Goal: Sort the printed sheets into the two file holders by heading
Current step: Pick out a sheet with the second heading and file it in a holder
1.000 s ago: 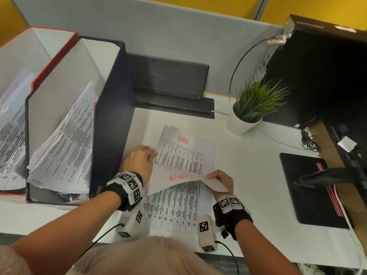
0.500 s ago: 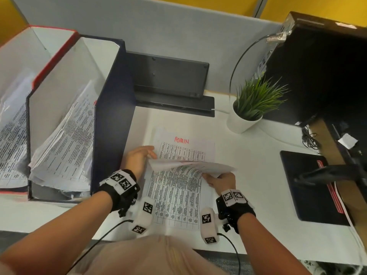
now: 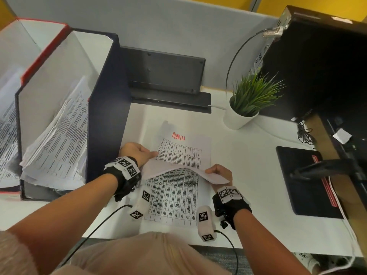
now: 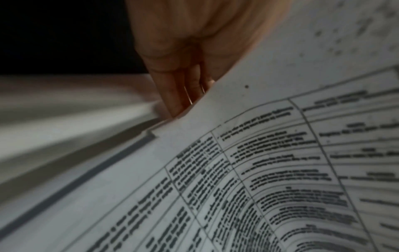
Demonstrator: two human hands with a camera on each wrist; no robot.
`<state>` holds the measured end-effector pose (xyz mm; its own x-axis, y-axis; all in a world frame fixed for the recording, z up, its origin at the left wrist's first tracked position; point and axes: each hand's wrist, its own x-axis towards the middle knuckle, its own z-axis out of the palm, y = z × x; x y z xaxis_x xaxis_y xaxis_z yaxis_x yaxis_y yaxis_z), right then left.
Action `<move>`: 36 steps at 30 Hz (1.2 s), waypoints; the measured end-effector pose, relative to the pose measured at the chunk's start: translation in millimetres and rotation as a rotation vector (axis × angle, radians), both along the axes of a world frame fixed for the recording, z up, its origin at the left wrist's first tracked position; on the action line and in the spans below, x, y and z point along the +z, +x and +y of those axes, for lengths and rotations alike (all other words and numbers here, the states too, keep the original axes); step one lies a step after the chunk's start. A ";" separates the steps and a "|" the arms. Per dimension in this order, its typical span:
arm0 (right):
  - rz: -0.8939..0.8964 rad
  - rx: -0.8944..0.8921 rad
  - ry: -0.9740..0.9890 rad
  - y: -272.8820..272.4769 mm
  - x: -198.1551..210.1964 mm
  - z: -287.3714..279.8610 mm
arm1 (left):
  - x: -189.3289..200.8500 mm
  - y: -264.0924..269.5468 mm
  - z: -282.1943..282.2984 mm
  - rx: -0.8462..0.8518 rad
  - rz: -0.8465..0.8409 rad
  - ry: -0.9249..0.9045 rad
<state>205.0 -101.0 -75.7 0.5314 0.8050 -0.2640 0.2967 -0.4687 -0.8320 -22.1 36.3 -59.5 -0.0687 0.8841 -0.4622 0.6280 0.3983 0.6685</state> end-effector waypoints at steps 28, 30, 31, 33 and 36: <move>0.160 -0.094 0.012 -1.6 -1.0 6.2 | 8.6 -8.0 -17.0 0.050 -0.572 0.044; 0.231 -0.139 0.045 -1.7 -4.5 5.2 | 9.1 -7.6 -12.1 0.078 -0.553 0.017; 0.346 -0.200 0.087 -2.0 -5.5 5.1 | 8.4 -7.4 -9.1 0.092 -0.540 0.009; 0.524 -0.278 0.124 -0.3 -8.9 5.3 | 5.3 -7.7 -3.0 0.125 -0.455 -0.018; 0.552 -0.279 0.102 -0.1 -8.5 4.7 | -0.3 -10.9 2.0 0.105 -0.353 -0.136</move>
<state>204.9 -96.2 -84.2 0.5318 0.6914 -0.4891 -0.3118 -0.3770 -0.8721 -33.0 38.3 -59.8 0.0290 0.8095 -0.5863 0.3198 0.5482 0.7728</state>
